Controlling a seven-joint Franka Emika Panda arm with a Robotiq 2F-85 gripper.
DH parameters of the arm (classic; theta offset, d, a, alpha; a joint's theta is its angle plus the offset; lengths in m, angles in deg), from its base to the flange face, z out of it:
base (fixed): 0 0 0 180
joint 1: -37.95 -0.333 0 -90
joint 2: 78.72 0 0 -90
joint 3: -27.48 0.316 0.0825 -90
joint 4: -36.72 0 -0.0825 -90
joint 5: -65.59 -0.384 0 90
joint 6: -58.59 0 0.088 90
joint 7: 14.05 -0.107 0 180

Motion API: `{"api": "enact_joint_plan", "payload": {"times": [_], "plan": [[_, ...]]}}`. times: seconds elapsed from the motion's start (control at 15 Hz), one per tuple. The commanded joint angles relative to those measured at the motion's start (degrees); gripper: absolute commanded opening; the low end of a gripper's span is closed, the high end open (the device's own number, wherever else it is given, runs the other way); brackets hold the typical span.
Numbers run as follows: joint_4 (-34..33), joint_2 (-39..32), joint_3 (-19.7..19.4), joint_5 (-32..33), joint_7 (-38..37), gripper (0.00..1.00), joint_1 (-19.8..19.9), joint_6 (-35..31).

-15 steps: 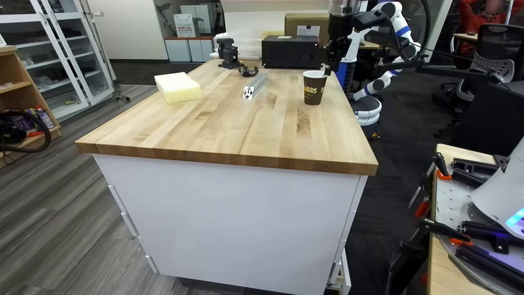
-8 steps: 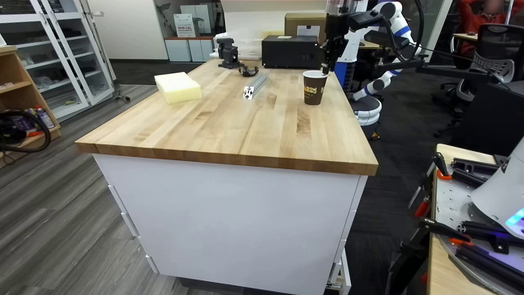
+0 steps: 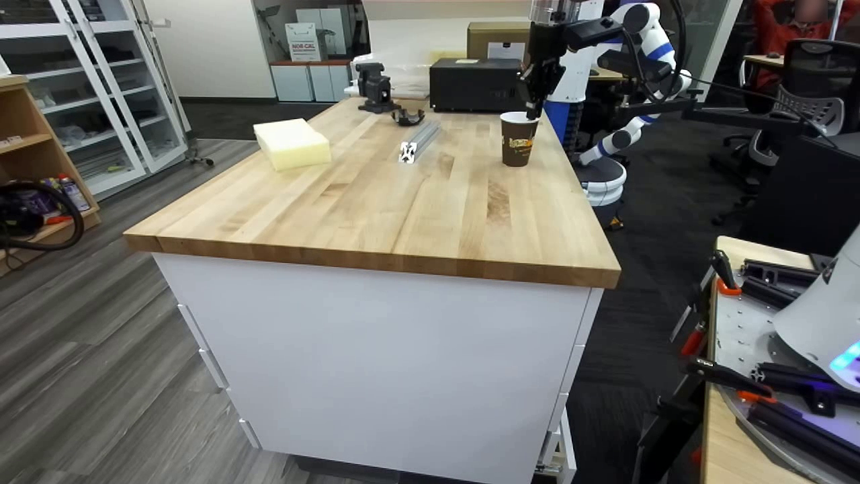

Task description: Move the cup to the right side of the marker then put the marker in the cup then remove the marker out of the cup

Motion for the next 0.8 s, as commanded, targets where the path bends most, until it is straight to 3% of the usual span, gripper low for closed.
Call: {"api": "enact_joint_plan", "payload": {"times": [0.0, 0.4, 0.73], "plan": [[-1.7, -0.1, -0.1, -0.8, 1.7, 0.03, 0.3, 1.4], [-3.2, 1.6, 0.1, -0.2, 1.9, 0.03, 0.1, 4.1], [-8.3, 3.3, 0.6, 1.3, 2.7, 0.03, -0.5, 11.5]]}}
